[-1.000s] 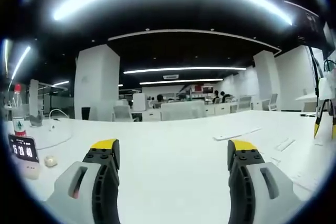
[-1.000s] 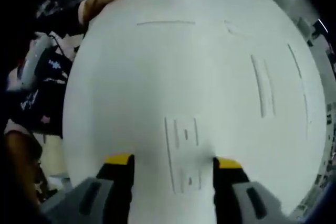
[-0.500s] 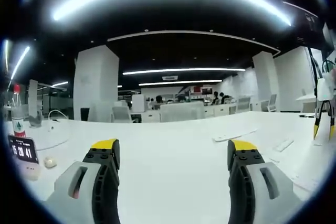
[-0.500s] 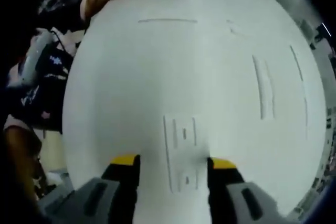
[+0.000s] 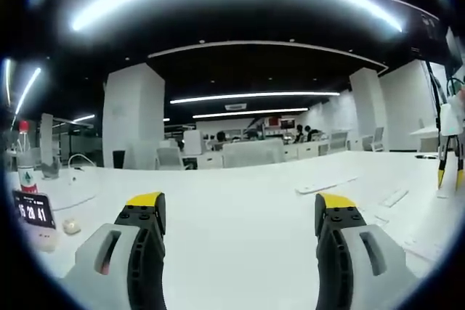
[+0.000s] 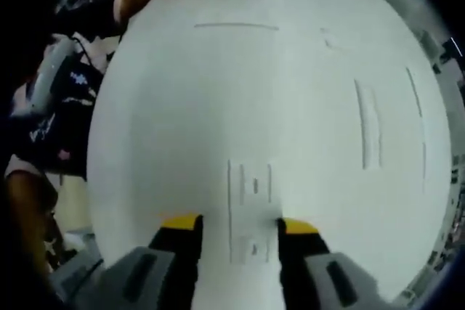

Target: Locate the socket holder cover, grip the socket holder cover, clip it into the socket holder slot.

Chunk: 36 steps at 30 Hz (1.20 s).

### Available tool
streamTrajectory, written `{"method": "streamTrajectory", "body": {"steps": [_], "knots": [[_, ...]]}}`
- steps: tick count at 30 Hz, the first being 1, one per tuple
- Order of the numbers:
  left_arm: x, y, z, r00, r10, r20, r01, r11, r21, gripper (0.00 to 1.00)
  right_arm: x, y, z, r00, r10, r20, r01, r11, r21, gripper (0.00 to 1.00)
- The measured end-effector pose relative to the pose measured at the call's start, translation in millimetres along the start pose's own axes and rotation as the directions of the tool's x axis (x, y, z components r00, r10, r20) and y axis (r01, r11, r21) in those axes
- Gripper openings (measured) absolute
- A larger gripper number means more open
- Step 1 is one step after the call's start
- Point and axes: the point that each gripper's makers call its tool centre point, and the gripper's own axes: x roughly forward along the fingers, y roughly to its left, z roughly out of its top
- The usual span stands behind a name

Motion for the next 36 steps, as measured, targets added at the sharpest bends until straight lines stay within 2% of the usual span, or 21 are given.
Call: {"method": "streamTrajectory", "body": {"steps": [5,28,36], "knots": [[0,0.7,0.2,1.0,0.001,0.002,-0.001,1.0,0.0,0.83,-1,-2,0.2,1.0,0.002,-0.002,-0.002,1.0,-0.008,0.29],[-1,0.8,2.2,1.0,0.002,0.005,-0.002,1.0,0.012,0.83,0,-2,0.8,1.0,-0.012,-0.02,0.012,1.0,0.016,0.28],[-2,0.8,2.1,1.0,0.0,0.001,0.0,1.0,0.027,0.83,-7,-5,11.8,0.999,-0.037,-0.003,0.037,0.999,0.0,0.27]]}}
